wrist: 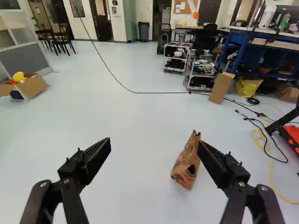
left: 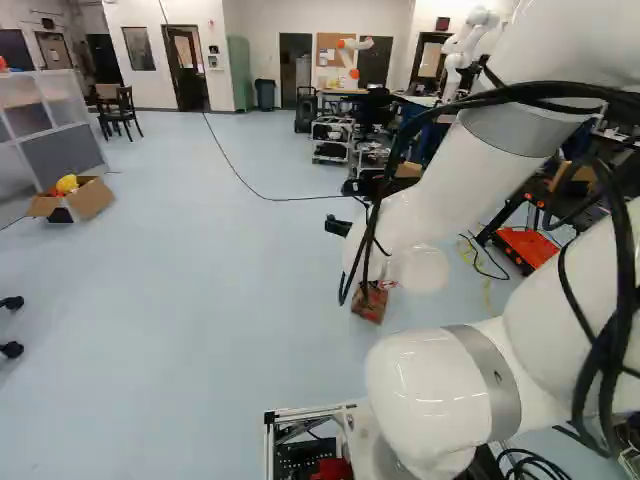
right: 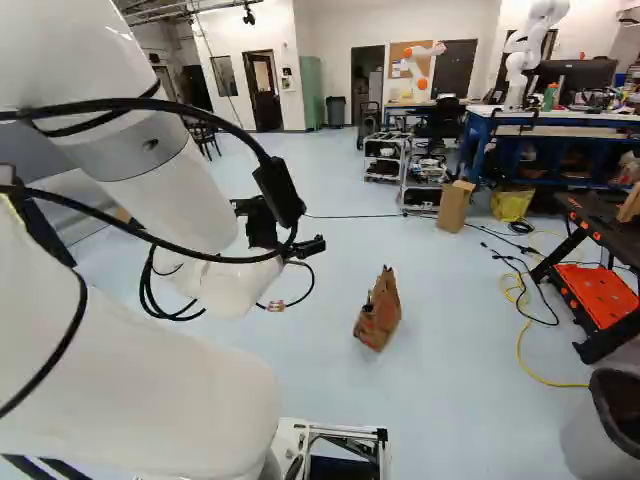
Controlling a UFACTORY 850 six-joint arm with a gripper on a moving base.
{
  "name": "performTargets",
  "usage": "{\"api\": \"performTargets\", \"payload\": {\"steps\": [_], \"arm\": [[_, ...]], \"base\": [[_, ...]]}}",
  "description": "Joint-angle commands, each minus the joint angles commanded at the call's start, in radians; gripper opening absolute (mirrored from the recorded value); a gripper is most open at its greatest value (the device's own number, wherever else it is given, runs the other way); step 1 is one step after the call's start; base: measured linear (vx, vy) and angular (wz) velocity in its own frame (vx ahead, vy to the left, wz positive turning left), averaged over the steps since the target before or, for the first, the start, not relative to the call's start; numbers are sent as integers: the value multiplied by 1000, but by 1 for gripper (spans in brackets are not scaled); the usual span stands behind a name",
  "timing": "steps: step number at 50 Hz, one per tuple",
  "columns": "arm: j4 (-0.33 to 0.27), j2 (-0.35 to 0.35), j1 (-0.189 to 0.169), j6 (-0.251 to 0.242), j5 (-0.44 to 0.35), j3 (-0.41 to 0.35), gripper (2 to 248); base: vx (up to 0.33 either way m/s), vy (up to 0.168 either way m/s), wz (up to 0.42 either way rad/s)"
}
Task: Pick up the grocery bag from the ground
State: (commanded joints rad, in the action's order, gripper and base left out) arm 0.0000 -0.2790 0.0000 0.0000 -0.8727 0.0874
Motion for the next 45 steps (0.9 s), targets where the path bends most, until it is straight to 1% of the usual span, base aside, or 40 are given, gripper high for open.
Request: {"api": "performTargets", "payload": {"steps": [45], "arm": [[0,0,0,0,0,0,247]], "base": [[183,-54,-277]]}}
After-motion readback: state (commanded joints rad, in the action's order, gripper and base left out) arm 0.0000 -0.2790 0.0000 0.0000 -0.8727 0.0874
